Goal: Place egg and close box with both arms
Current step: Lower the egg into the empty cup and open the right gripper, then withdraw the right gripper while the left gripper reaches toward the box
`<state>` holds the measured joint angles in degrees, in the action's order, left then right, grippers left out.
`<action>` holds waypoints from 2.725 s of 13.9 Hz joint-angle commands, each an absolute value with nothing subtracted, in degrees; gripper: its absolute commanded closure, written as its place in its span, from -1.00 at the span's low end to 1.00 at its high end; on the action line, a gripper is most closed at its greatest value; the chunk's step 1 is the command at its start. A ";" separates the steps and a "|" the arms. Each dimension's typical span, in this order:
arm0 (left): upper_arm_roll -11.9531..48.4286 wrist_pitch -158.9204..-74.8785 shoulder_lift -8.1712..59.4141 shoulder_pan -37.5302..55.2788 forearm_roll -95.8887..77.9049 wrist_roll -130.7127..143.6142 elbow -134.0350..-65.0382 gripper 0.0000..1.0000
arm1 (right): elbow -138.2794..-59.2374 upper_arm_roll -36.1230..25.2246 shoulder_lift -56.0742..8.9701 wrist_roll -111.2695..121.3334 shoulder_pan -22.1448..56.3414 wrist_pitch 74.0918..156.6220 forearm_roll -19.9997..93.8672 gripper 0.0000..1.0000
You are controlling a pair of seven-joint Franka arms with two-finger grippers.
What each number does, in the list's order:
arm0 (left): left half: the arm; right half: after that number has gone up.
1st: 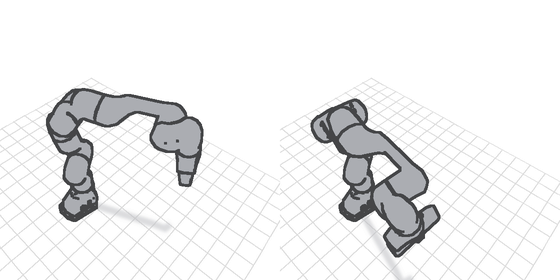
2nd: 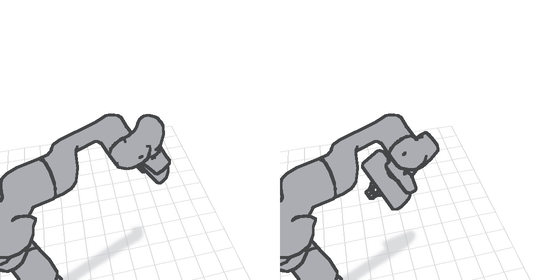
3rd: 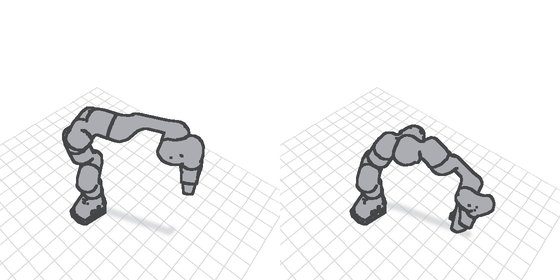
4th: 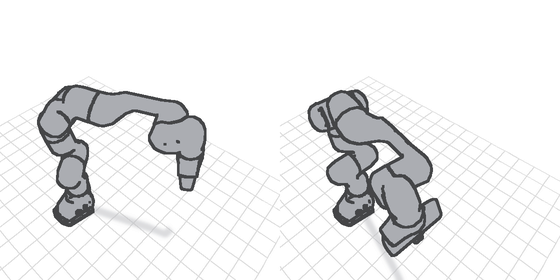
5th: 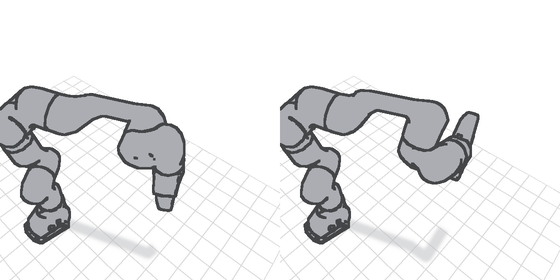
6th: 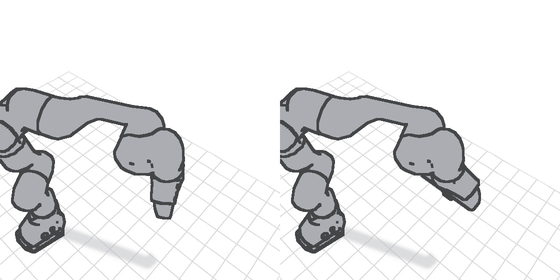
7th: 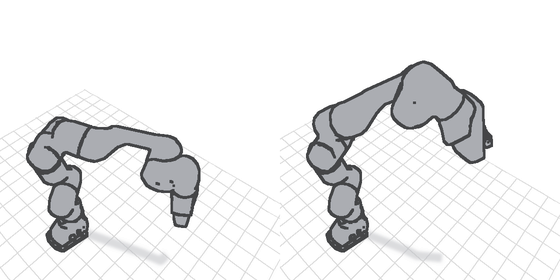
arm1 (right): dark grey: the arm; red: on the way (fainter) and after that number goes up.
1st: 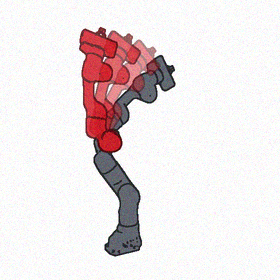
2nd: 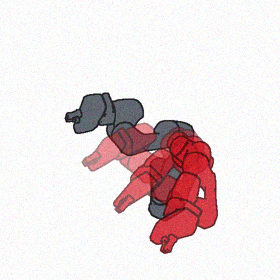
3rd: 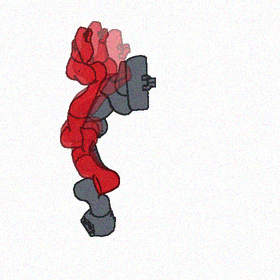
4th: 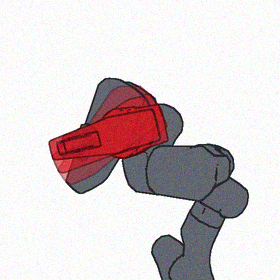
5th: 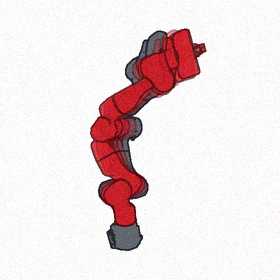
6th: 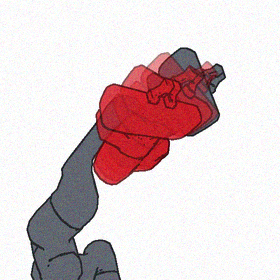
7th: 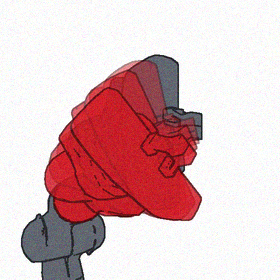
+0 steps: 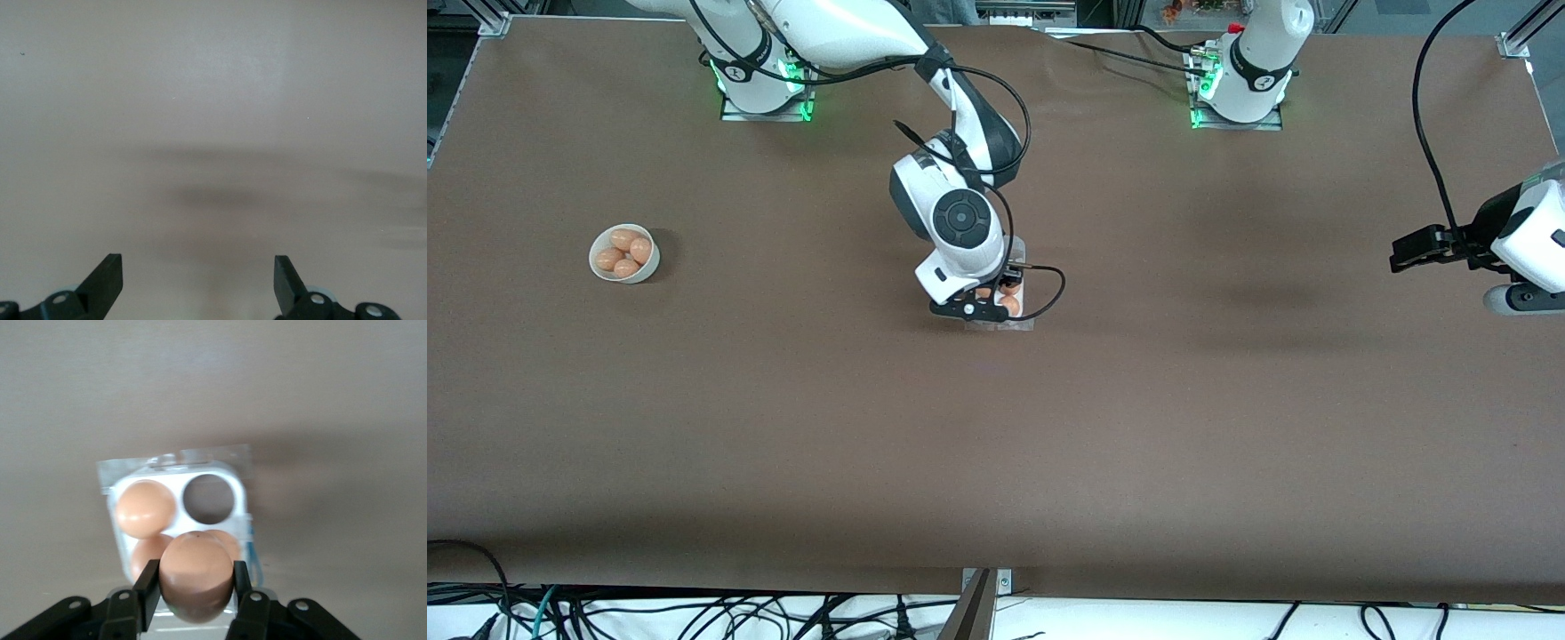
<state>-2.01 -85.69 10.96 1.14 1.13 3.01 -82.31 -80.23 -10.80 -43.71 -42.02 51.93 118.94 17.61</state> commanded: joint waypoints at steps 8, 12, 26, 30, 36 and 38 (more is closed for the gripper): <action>-1.93 -85.25 10.99 1.14 1.67 1.93 -81.83 -1.00 | -78.40 -10.37 -45.88 -41.66 50.89 119.71 18.19 0.20; -1.93 -85.25 10.99 1.58 1.67 1.93 -81.83 -1.00 | -78.49 -10.46 -45.97 -41.48 50.71 119.62 17.14 0.18; -1.76 -83.94 10.99 6.40 -6.85 7.72 -82.18 -1.00 | -77.34 -11.34 -44.92 -41.75 48.87 119.71 17.67 -1.00; -0.18 -83.94 11.07 9.22 -6.77 13.18 -82.18 -1.00 | -77.34 -11.43 -43.08 -41.48 46.50 117.96 18.02 -1.00; -0.09 -83.94 11.51 11.59 -6.86 14.41 -82.27 -1.00 | -87.33 -5.21 -32.54 -31.76 32.82 114.26 18.10 -1.00; -0.09 -83.94 11.78 13.26 -6.85 16.95 -82.18 -1.00 | -93.31 -2.65 -28.32 -24.82 26.58 114.34 18.37 -1.00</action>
<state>0.23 -84.48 11.69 11.40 -5.68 14.38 -82.39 -84.11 -6.82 -35.15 -30.84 32.80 113.74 17.66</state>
